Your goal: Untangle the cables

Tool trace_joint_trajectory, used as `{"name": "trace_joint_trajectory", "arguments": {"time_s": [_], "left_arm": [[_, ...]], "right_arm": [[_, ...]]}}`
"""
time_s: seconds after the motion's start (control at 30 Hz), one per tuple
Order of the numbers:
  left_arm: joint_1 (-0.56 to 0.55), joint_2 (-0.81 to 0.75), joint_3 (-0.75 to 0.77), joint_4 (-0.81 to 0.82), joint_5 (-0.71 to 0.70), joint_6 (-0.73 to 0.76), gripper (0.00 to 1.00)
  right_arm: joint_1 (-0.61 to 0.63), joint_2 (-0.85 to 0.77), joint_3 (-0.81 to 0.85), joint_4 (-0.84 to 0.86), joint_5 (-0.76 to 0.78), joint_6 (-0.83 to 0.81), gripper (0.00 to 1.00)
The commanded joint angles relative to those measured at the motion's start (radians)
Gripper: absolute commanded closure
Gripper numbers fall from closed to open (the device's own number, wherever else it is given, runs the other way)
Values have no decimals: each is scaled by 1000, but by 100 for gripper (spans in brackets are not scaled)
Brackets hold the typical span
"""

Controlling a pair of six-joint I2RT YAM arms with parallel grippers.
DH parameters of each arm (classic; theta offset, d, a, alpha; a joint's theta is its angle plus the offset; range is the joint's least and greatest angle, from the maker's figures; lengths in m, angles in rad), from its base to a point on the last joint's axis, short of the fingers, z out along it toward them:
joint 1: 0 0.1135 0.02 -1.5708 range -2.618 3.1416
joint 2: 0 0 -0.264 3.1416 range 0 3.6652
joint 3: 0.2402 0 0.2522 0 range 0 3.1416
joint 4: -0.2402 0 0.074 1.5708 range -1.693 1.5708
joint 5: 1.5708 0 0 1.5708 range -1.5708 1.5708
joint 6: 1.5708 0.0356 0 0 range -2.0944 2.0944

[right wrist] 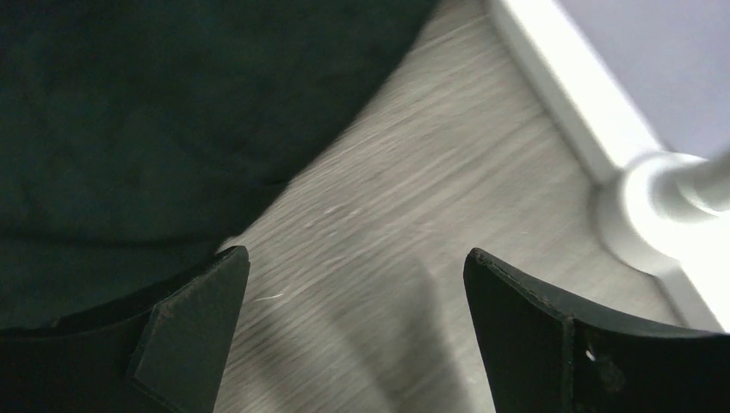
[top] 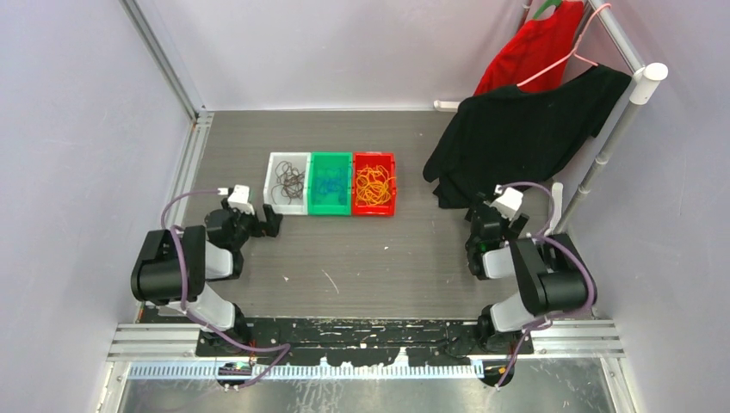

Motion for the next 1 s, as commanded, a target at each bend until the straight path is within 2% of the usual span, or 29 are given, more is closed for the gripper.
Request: {"name": "trace_joint_trajectory", "arguments": {"time_s": [0.0, 0.07, 0.1, 0.17, 0.4, 0.97], "left_arm": [[-51, -45, 139, -128, -140, 30, 1], [-83, -43, 144, -136, -163, 45, 0], [-84, -49, 145, -146, -164, 47, 4], [-83, -49, 137, -129, -167, 46, 0], [-84, -48, 137, -128, -167, 46, 1], [-83, -49, 137, -129, -168, 46, 1]], "right_arm": [[-2, 147, 19, 322, -234, -119, 0], [-20, 108, 69, 163, -241, -73, 0], [-37, 120, 88, 146, -253, -67, 0], [-70, 100, 105, 79, -296, -34, 0], [-74, 101, 83, 126, -322, -48, 0], [-74, 101, 90, 106, -352, -64, 0]]}}
